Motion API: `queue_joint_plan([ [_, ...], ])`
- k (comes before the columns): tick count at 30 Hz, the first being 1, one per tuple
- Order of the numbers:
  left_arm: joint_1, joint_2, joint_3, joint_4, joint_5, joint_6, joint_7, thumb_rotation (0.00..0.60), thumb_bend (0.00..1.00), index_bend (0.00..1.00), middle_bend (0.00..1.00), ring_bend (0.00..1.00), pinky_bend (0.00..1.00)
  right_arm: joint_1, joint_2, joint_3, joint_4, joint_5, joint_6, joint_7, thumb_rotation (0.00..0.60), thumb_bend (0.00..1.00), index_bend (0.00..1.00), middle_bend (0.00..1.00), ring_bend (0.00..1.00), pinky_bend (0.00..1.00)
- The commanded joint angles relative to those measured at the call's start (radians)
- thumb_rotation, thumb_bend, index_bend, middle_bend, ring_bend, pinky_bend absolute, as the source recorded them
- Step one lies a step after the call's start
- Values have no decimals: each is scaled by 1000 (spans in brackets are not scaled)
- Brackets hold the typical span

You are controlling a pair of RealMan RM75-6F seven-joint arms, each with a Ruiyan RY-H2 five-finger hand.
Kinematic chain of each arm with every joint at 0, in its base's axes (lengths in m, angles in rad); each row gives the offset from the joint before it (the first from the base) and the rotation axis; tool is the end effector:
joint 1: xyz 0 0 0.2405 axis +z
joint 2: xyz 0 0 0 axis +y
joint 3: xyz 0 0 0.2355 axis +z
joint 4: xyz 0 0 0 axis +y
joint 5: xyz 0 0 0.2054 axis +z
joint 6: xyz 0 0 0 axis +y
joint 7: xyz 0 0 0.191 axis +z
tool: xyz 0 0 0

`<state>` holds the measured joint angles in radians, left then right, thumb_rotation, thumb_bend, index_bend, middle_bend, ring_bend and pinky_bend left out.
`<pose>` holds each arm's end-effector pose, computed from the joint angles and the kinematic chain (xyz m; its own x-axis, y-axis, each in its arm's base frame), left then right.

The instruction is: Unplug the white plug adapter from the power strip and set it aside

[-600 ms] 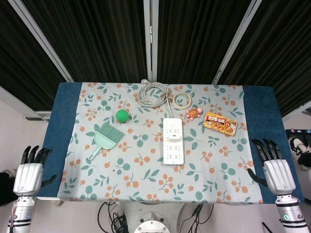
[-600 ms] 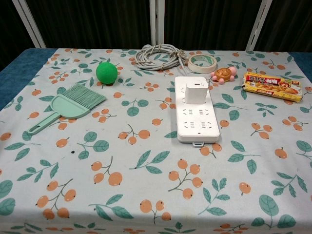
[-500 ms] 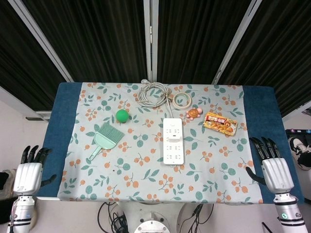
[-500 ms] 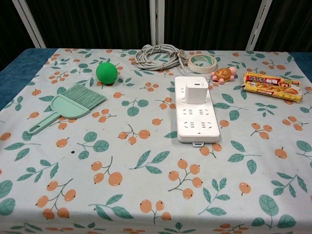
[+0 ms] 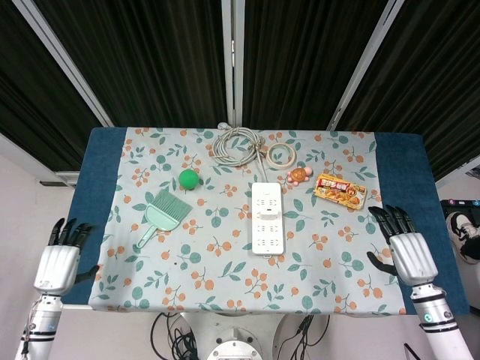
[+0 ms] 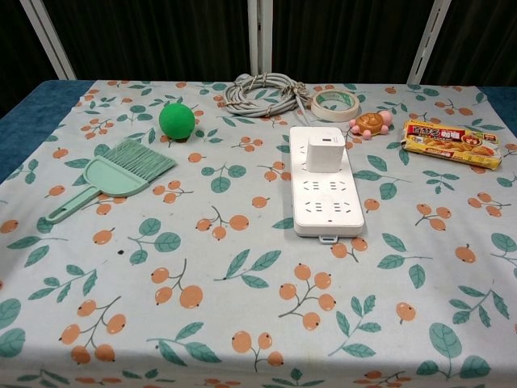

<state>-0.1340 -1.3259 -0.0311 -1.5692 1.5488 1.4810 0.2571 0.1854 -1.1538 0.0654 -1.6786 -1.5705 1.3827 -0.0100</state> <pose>-0.2565 0.2334 0.0887 0.4843 -0.0024 0.8749 0.8694 -0.1107 -0.4816 -0.2413 -0.2517 0.1179 0.3297 -0.0630 0.9420 -0.9317 -0.1828 0.3139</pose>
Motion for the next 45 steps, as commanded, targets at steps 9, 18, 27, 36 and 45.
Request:
queue_joint_plan([
  [9, -271, -72, 25, -26, 245, -271, -35, 600, 126, 242, 207, 84, 58, 286, 32, 111, -73, 68, -351, -46, 600, 223, 0, 147, 0, 51],
  [18, -500, -217, -19, 46, 259, -524, -75, 600, 151, 247, 217, 91, 88, 491, -104, 162, -17, 246, -579, -220, 600, 214, 0, 165, 0, 62],
  [27, -651, -361, -58, 178, 221, -634, -137, 600, 153, 211, 198, 91, 88, 584, -212, 151, 77, 379, -622, -352, 600, 215, 0, 181, 0, 81],
  [36, -752, -456, -62, 282, 199, -673, -205, 600, 153, 186, 194, 90, 91, 629, -289, 121, 186, 432, -646, -357, 600, 215, 0, 191, 13, 90],
  [45, -803, -530, -65, 396, 171, -656, -237, 600, 152, 137, 172, 90, 114, 665, -358, 101, 299, 396, -662, -309, 600, 216, 63, 210, 28, 109],
])
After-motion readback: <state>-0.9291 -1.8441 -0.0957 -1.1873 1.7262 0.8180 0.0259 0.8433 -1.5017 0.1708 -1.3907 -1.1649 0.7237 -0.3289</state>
